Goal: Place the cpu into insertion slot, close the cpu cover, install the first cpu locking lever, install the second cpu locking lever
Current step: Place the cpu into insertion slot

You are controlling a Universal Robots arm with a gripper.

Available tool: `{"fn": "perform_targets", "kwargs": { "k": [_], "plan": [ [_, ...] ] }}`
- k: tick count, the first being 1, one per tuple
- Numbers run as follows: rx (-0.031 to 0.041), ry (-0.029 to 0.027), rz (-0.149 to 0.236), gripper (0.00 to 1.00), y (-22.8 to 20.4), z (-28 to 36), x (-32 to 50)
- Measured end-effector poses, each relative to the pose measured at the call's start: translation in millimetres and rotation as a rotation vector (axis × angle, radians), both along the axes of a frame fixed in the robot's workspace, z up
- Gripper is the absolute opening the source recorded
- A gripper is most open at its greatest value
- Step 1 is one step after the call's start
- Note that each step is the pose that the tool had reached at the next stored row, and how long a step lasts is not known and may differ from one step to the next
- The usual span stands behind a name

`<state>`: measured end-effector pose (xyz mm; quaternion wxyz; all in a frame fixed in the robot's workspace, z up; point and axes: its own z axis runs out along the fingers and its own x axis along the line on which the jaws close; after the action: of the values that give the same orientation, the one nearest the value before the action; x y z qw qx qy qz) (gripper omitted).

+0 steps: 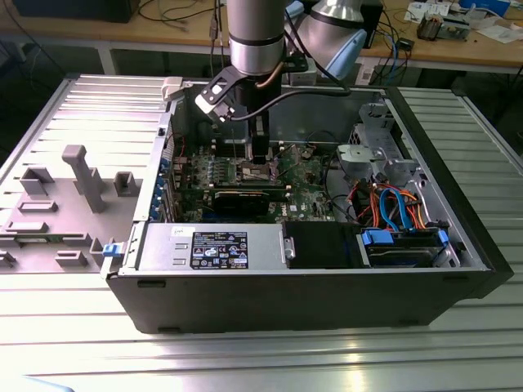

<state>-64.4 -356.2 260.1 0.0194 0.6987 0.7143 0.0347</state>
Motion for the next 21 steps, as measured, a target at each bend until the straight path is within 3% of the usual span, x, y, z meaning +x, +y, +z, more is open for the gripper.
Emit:
{"fn": "perform_targets", "kwargs": {
  "k": [14,15,16,17,21],
  "plan": [
    [0.0001,-0.0006,0.000,0.54,0.0,-0.4,0.0],
    [0.0004,-0.0063,0.000,0.54,0.0,-1.2,-0.2],
    [0.0001,-0.0155,0.000,0.54,0.0,-2.1,-0.5],
    [0.0004,-0.0200,0.000,0.54,0.3,-3.1,-1.1],
    [0.0002,-0.0205,0.000,0.54,1.9,-10.4,-2.0]
  ]
}}
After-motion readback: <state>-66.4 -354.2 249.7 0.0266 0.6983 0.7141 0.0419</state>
